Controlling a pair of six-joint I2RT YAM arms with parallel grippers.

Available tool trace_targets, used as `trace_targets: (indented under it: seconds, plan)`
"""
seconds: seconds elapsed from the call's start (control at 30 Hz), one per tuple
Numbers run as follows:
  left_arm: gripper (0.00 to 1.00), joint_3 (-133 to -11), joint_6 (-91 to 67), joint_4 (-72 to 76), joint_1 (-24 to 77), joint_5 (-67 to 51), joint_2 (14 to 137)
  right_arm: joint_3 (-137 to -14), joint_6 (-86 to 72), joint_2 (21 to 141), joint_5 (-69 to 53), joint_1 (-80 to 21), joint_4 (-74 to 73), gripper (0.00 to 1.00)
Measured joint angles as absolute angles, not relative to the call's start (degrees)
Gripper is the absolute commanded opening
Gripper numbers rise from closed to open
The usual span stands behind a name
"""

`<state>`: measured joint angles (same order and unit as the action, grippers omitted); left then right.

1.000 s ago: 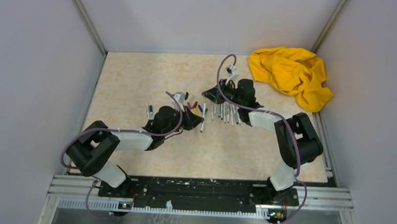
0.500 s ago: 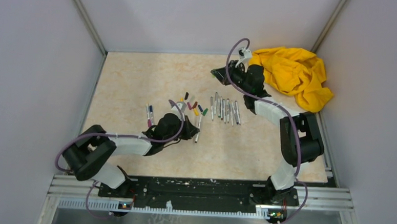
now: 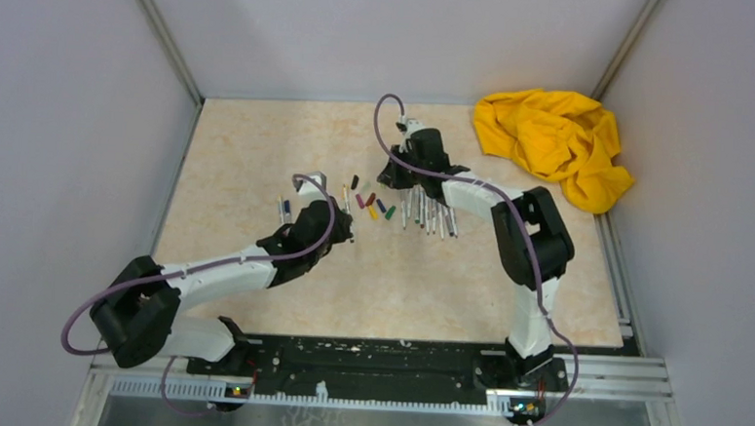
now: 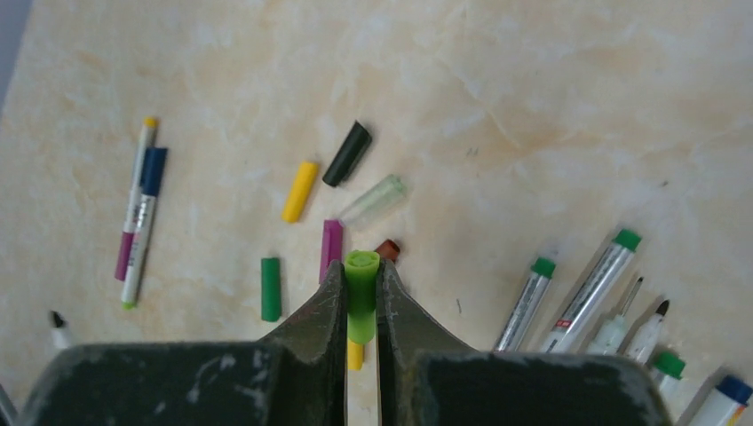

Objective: Open the pen caps

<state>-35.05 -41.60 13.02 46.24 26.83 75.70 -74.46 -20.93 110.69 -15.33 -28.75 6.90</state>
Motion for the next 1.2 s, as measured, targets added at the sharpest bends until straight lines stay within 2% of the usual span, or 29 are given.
trace_targets:
  seconds: [0.07,0.37,0.53,0.9,1.2]
  plan:
    - [0.0,-35.81,-42.3,10.94,46.24,29.43,74.94,-75.11,-20.58,112.27,-14.28,-30.02,4.14,0.01]
    - [0.0,-38.59,-42.87,7.66,46.24,34.35,74.65,-75.9,-20.53,114.67,-11.11,-33.01,0.36,0.23]
    - [0.0,-38.79,-42.85,7.46,46.24,34.89,74.78,-75.9,-20.53,115.0,-10.68,-33.23,0.34,0.29]
    - [0.0,-41.28,-42.46,7.75,45.87,34.15,78.56,-75.07,-20.6,114.32,-7.84,-33.15,1.26,0.3]
    - [0.0,-53.82,-41.52,10.96,45.47,27.94,92.88,-68.99,-22.31,101.67,-3.75,-26.92,2.72,0.3]
